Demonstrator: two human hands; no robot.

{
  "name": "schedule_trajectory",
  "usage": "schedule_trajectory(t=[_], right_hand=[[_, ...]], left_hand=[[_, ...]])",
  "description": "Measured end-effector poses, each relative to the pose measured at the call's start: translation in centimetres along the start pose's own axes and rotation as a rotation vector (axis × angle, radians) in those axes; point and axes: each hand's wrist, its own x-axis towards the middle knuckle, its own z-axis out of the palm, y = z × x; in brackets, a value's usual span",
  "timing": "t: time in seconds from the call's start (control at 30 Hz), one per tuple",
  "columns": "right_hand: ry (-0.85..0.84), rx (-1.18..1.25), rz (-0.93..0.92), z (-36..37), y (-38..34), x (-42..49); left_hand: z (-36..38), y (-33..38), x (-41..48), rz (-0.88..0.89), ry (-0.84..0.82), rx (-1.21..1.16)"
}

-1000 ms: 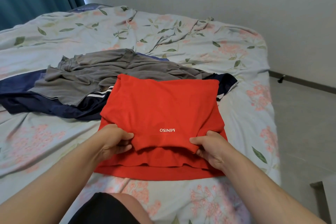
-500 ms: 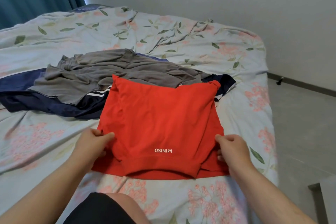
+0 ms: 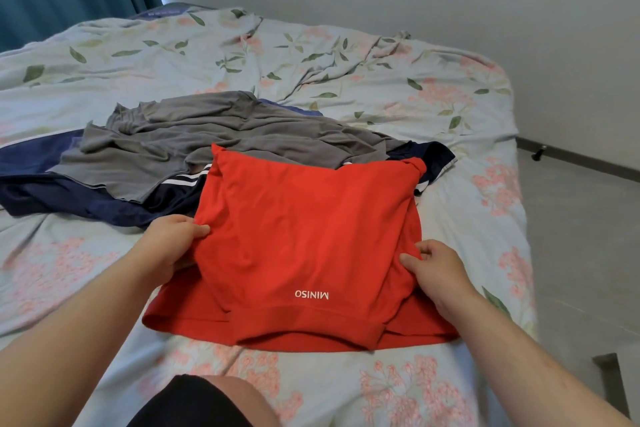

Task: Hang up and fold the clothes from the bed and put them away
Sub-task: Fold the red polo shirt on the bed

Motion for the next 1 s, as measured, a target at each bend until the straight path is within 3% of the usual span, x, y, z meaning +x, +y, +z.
schedule_trajectory(t=[0.1,0.17,0.3,0.4,0.47,0.6,0.7,0.8,0.9,1.0], right_hand=[[-0.023,0.274,0.178,-1.6,0.5,-0.7],[-0.076,0.355,0.283,-2.4,1.0,-1.9],[-0.121,-0.014,0.271,-3.0,1.4,-3.9],[-0.072,-0.54,0.038,-3.0,0.0,-2.7],[0.021,-0.61,-0.099,-2.2,-1.4,-1.3],[0.048,-0.119,-0.08,-0.4,-4.4,2.6],[0.107,0.042,-0.061,0.2,-5.7,5.5],[-0.005,0.337,0.029,0.4,-6.5,7.9],[-0.192,0.397,0.142,0.2,-6.7,9.6],[-0.139,0.386,0.126,-0.1,-6.8,11.6]], left_hand=[[-2.2,-0.5,-1.4,-0.113,-0.047,-0.169],[-3.8,-2.1,-2.3,-0.183,-0.026,-0.161],[-4.5,-4.8,-3.7,-0.171,-0.024,0.321],[-3.3,-3.2,-3.1,0.086,0.128,0.729],[-2.1,-1.3,-2.3,0.253,0.176,0.8],[0.9,1.8,0.4,0.289,0.07,0.564],[2.3,3.3,2.8,0.25,0.089,0.321],[3.0,4.6,4.9,0.179,0.008,0.036],[2.8,5.8,6.6,0.139,-0.076,-0.143],[2.8,6.4,8.5,0.146,-0.07,-0.284]])
